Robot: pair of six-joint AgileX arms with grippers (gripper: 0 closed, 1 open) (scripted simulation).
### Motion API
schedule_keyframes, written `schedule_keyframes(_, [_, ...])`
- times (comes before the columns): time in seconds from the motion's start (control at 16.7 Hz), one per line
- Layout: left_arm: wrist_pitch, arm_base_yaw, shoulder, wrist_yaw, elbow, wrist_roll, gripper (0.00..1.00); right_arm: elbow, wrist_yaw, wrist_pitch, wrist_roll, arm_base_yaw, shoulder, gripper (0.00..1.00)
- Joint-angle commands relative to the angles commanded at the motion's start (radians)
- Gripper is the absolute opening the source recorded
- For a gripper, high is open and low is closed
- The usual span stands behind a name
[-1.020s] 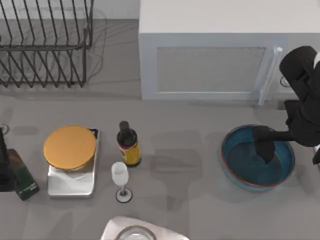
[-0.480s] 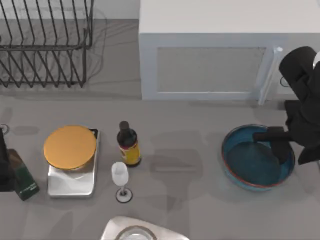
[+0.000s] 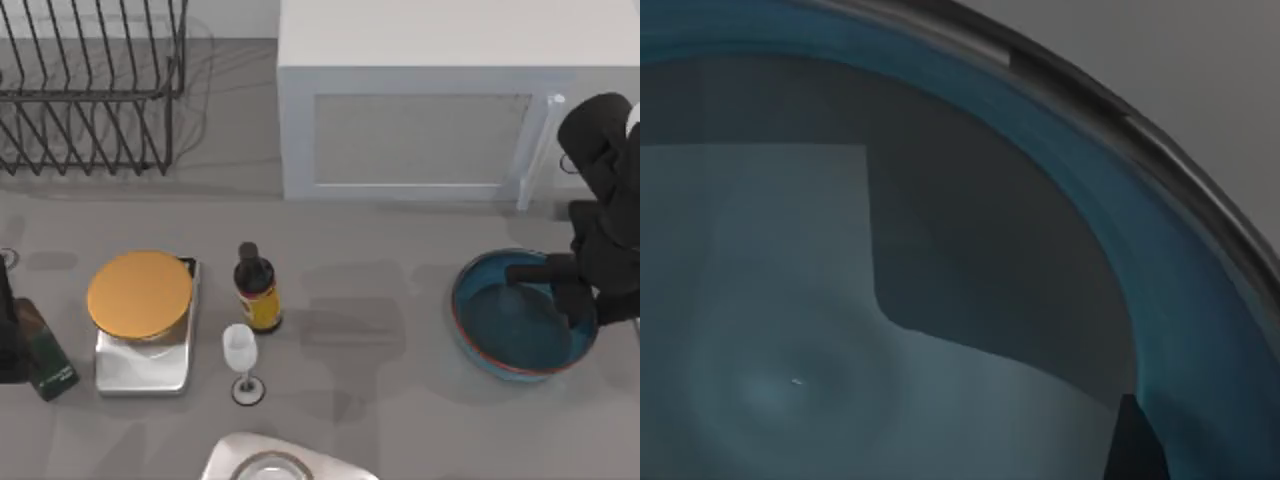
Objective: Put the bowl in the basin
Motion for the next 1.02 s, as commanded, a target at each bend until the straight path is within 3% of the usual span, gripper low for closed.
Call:
schedule_keyframes(0.42, [0.0,0.0,0.0,0.0,0.0,0.0,1.0,0.037,-0.02,-0.035,-0.002,-0.028,-0.036,0.0])
schedule_keyframes(0.66, [0.0,0.0,0.0,0.0,0.0,0.0,1.0,0.146,-0.049,-0.218,-0.005,-0.054,-0.124,0.0])
schedule_keyframes(1.02, [0.0,0.0,0.0,0.0,0.0,0.0,1.0,0.407,-0.008,-0.528,-0.004,-0.002,-0.108,0.0])
